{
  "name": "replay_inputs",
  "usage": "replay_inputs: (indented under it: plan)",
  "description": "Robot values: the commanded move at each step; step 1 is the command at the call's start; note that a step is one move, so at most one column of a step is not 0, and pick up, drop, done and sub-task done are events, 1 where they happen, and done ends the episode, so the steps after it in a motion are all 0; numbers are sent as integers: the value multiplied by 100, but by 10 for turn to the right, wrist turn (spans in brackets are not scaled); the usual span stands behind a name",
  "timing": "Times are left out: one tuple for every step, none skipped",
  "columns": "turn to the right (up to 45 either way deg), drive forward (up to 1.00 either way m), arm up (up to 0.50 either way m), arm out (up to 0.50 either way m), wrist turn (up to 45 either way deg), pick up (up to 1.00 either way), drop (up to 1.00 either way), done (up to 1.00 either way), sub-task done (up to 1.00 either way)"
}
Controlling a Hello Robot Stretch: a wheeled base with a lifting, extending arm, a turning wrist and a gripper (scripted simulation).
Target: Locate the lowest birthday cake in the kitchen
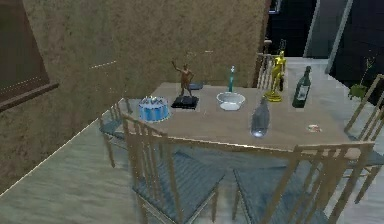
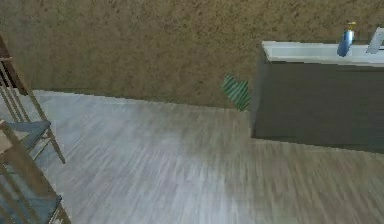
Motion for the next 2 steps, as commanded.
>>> replay_inputs:
  plan:
    - [-90, 0, 0, 0, 0, 0, 0, 0, 0]
    - [0, 0, 0, 0, 0, 0, 0, 100, 0]
